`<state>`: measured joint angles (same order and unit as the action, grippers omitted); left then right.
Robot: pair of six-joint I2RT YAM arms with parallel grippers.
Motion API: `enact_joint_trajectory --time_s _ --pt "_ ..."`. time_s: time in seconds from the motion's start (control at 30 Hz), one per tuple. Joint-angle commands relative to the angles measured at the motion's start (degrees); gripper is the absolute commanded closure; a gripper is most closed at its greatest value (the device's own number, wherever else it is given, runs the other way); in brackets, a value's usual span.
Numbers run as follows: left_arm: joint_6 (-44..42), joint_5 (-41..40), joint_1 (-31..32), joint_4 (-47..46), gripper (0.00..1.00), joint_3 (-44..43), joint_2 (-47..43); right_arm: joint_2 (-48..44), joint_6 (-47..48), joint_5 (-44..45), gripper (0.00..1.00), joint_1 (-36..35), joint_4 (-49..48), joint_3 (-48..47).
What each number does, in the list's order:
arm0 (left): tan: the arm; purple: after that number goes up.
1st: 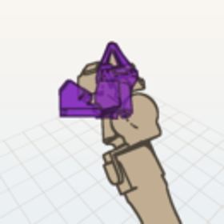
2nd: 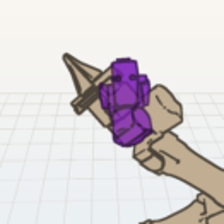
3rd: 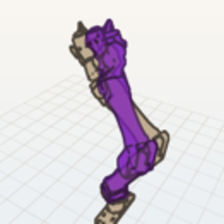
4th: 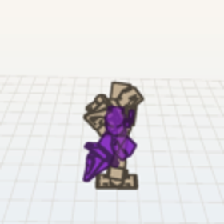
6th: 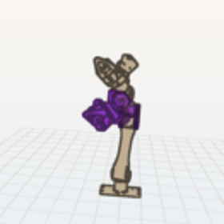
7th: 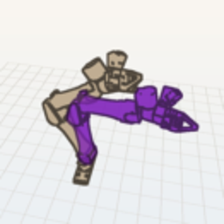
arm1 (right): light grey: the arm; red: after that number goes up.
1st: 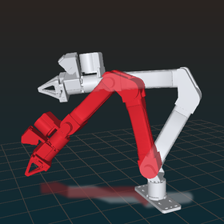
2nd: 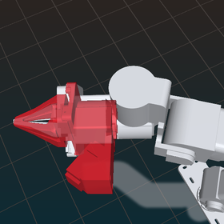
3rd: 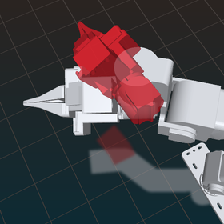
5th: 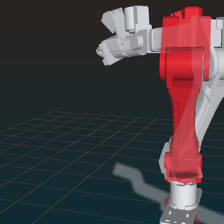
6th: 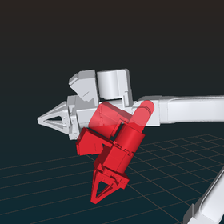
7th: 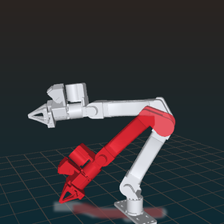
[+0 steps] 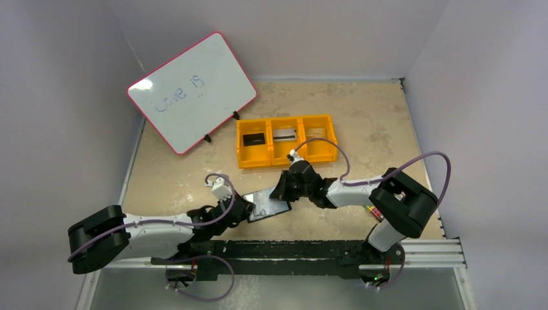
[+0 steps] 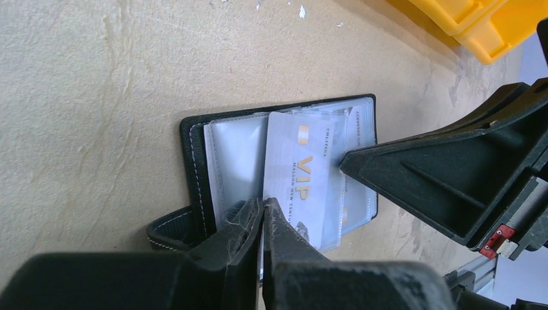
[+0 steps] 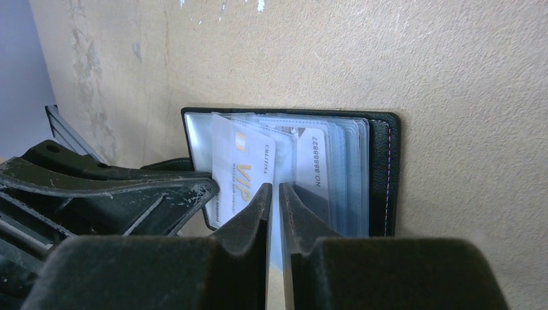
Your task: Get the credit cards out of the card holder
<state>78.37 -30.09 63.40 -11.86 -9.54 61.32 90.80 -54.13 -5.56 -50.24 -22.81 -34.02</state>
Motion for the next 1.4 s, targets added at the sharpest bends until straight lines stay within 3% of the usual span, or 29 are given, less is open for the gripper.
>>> enact_joint_trajectory --time_s 0.0,0.17,0.4,0.7,1.0,1.23,1.37 --pt "-1.90 -3.28 -0.35 7.77 1.00 -0.41 -1.53 1.66 0.83 2.53 0.88 0.00 7.45 0.25" --pt "-3.06 -2.91 -0.32 4.19 1.00 0.54 -3.59 2.29 2.29 2.62 0.88 0.03 4.77 -0.49" --pt "-4.11 1.23 -0.38 -8.92 0.83 1.93 -0.19 3.83 2.66 1.28 0.88 -0.02 3.21 -0.75" --pt "1.42 4.57 -3.33 -26.67 0.72 9.41 0.88 4.42 2.42 -0.08 0.87 -0.02 1.80 0.24" --pt "6.07 5.54 -4.89 -24.00 0.65 10.21 3.90 5.08 1.51 0.03 0.88 -0.02 1.15 0.76" --pt "11.12 7.58 -5.22 -30.85 0.64 12.64 11.19 5.52 0.96 0.03 0.88 -0.03 0.80 1.43" --pt "10.11 8.25 -5.22 -21.53 0.57 8.04 13.32 5.52 0.79 -0.06 0.88 0.02 0.41 1.66"
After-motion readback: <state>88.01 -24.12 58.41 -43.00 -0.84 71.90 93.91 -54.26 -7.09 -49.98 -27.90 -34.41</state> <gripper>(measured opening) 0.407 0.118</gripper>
